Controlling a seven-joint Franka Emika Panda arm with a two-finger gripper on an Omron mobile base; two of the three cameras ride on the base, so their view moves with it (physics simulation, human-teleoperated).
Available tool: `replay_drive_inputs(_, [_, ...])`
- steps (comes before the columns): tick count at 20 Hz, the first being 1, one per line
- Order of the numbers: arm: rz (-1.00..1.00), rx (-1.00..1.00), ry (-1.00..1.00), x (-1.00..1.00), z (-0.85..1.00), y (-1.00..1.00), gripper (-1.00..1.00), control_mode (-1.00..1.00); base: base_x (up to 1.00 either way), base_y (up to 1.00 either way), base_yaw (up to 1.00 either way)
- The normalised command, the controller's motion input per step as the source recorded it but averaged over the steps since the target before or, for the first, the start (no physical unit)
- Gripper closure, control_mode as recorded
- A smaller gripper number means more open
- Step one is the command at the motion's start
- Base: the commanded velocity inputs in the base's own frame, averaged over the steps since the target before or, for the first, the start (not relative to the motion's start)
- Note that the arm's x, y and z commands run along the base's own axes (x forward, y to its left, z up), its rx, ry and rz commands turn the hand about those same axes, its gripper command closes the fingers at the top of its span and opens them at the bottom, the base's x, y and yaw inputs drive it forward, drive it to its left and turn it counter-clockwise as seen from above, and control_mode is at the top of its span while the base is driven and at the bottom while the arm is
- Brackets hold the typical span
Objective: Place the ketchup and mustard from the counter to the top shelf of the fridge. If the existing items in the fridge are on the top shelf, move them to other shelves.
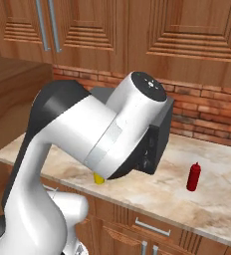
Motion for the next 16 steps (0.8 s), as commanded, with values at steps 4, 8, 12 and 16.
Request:
replay_drive_inputs(4, [0.01,0.07,0.00,0.06,-0.12,0.23,-1.00,-1.00,0.00,0.00,0.00])
replay_drive_inputs(8, [0.03,0.09,-0.08,0.29,-0.31,0.16,-1.00,-1.00,0.00,0.00,0.00])
replay_drive_inputs(12, [0.09,0.08,-0.06,0.40,-0.39,0.16,-1.00,-1.00,0.00,0.00,0.00])
replay_drive_inputs(16, [0.18,0.01,-0.02,0.59,-0.41,0.14,-1.00,-1.00,0.00,0.00,0.00])
